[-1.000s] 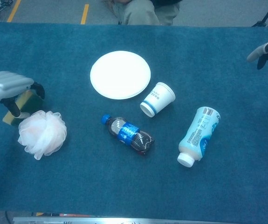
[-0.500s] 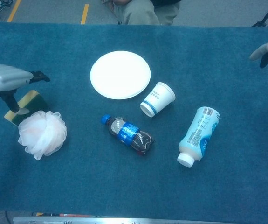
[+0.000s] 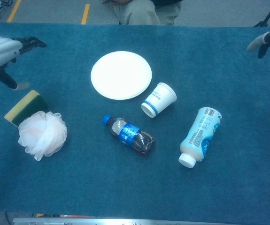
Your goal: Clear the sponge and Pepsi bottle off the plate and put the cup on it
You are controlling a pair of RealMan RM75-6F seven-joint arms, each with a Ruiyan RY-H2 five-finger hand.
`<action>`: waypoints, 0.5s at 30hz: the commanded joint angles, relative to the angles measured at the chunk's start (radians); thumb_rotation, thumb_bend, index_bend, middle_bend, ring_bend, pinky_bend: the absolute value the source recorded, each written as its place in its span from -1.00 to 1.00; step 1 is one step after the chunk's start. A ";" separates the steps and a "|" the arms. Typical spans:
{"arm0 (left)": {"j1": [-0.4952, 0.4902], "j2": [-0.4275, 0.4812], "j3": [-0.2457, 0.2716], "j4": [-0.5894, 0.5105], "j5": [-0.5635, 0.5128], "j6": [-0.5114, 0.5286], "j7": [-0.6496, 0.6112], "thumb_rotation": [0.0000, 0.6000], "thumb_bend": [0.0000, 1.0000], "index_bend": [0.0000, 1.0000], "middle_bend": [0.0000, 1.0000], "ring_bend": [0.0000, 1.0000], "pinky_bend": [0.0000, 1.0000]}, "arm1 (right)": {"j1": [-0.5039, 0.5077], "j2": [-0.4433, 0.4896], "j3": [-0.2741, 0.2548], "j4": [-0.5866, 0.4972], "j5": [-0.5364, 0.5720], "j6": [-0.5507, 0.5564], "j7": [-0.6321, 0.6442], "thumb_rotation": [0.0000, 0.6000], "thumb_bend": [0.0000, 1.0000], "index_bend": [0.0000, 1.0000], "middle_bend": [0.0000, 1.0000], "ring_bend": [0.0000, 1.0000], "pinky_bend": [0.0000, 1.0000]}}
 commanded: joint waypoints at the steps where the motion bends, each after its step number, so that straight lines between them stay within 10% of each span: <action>1: 0.084 0.009 0.001 0.019 0.147 0.101 -0.066 1.00 -0.46 -1.00 -0.92 -0.82 -0.38 | 0.028 -0.014 0.016 -0.001 0.005 -0.031 -0.027 1.00 -1.00 -0.44 -0.19 -0.44 -0.19; 15: 0.280 -0.003 -0.002 0.107 0.423 0.336 -0.158 1.00 -0.46 -0.98 -0.91 -0.83 -0.45 | 0.163 -0.126 0.065 -0.012 0.079 -0.212 -0.220 1.00 -1.00 -0.61 -0.36 -0.56 -0.28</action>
